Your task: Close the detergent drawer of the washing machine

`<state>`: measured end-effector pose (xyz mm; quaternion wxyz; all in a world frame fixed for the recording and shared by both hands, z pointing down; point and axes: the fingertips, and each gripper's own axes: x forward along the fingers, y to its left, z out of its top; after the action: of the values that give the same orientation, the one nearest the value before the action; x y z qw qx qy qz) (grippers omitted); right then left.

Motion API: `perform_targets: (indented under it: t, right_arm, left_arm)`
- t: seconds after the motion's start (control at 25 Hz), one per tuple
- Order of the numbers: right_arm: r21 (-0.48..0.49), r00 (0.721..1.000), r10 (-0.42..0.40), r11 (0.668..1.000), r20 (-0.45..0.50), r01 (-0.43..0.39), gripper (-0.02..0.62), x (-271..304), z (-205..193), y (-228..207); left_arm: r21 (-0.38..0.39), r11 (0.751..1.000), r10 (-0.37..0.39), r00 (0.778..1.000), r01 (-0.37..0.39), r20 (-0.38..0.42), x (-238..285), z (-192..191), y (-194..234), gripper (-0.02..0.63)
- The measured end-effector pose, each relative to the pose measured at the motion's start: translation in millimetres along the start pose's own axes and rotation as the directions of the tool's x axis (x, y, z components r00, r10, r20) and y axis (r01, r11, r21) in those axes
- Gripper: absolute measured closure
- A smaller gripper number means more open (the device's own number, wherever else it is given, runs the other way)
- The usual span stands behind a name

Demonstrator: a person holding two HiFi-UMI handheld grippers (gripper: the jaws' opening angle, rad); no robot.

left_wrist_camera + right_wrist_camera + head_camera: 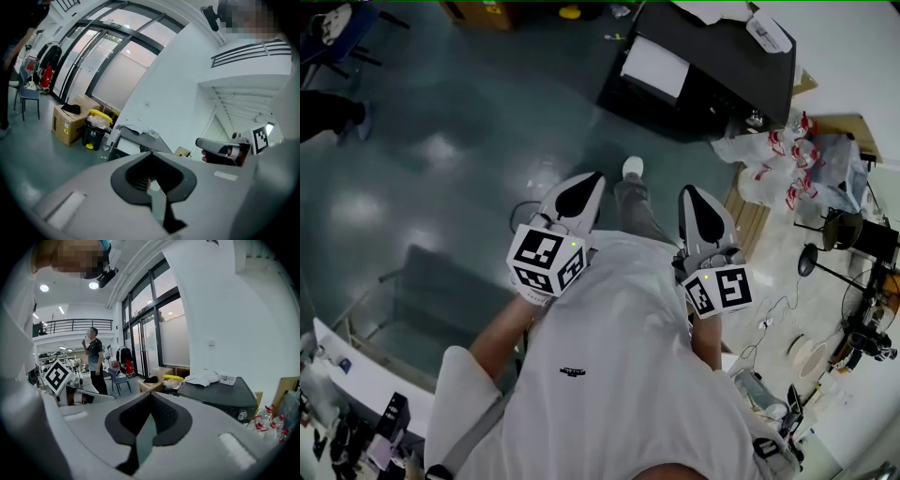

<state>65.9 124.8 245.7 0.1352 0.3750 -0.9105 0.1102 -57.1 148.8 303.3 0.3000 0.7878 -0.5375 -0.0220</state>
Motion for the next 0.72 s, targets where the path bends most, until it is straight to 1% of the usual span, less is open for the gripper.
perform_targets:
  t: [0.16,0.28,0.44,0.56,0.64,0.72]
  right_arm:
    - [0.0,0.999,0.037,0.999,0.007,-0.037,0.603,18.6,6.8,-21.4]
    - [-0.008,0.999,0.048,0.999,0.015,-0.048,0.603,31.5,15.6,-46.8]
    - [-0.014,0.998,0.063,0.998,0.017,-0.063,0.603,46.7,23.1,-91.3]
    - [0.0,0.997,0.068,0.998,0.024,-0.068,0.603,56.9,27.4,-131.6]
    - [0.012,0.997,0.076,0.997,0.029,-0.077,0.603,64.5,33.0,-158.3]
    - [0.014,0.994,0.101,0.995,0.036,-0.101,0.603,72.2,41.4,-178.9]
  left_arm:
    - [-0.004,0.999,0.047,0.999,-0.047,0.008,20.1,9.1,10.3,0.594]
    - [-0.005,0.998,0.065,0.998,-0.065,0.007,46.3,19.2,11.8,0.594]
    - [0.008,0.999,0.053,0.998,-0.053,-0.022,100.4,26.3,1.3,0.594]
    - [0.03,0.999,0.034,0.998,-0.033,-0.048,143.3,31.7,-13.0,0.594]
    - [0.031,0.999,0.035,0.998,-0.034,-0.058,169.4,35.8,-20.7,0.594]
    - [0.032,0.998,0.048,0.997,-0.047,-0.056,190.2,42.2,-26.3,0.594]
